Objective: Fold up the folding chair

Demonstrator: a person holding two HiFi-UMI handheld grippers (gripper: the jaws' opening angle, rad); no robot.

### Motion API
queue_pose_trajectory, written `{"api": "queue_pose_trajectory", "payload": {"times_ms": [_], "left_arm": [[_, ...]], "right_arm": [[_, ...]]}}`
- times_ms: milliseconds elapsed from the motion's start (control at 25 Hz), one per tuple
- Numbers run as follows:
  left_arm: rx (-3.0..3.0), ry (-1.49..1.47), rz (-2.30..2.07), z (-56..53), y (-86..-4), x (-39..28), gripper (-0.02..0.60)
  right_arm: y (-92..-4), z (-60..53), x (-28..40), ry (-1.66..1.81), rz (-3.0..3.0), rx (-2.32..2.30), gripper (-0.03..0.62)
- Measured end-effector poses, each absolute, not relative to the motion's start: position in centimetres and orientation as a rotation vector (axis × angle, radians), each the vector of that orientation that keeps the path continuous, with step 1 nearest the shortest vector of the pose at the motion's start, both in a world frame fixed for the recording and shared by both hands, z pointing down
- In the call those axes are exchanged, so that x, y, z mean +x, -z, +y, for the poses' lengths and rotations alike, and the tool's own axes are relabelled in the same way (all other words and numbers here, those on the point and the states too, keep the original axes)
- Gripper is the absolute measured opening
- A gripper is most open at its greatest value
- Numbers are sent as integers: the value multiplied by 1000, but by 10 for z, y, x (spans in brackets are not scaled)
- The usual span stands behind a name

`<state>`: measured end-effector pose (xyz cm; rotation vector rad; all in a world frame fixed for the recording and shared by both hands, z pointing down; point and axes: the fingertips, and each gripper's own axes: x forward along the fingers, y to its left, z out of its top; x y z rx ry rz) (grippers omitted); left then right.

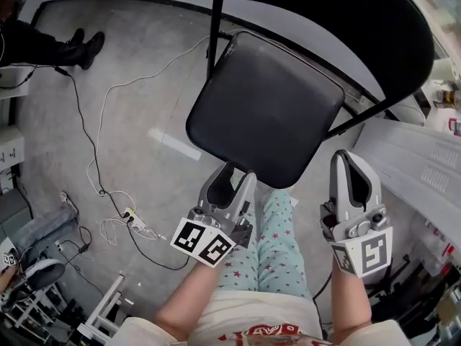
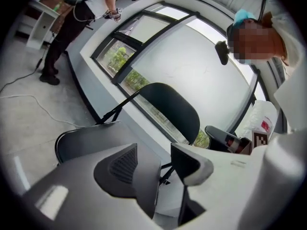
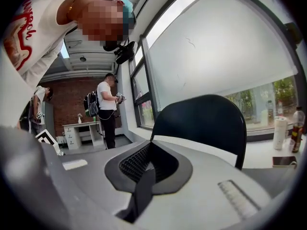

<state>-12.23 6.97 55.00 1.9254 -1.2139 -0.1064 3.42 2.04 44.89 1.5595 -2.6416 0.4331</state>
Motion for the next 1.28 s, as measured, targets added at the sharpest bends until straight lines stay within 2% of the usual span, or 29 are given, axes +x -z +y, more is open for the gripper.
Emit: {"api": "queue_pose_trajectory", "payload": {"times_ms": [360,680,840,1080,1280], "left_arm": [[1673,117,-1251,100,-673,-167,282],[1496,110,-1225,115,-758,-172,403],[1461,215,-1163,107,-768,-162,426],[1445,277,-1066,93,-794,-150,426],[1438,316,-957,85,-803,-134,426]], "right_arm": [[-507,25,31,-469,-2595,1488,25],[-545,19,33,-528,-2554,1537,38],[-558,19,45,-569,-2523,1560,61],[-587,7,75,-695,-2435,1731,138],[-595,1,95,-706,-2380,1785,177]]}}
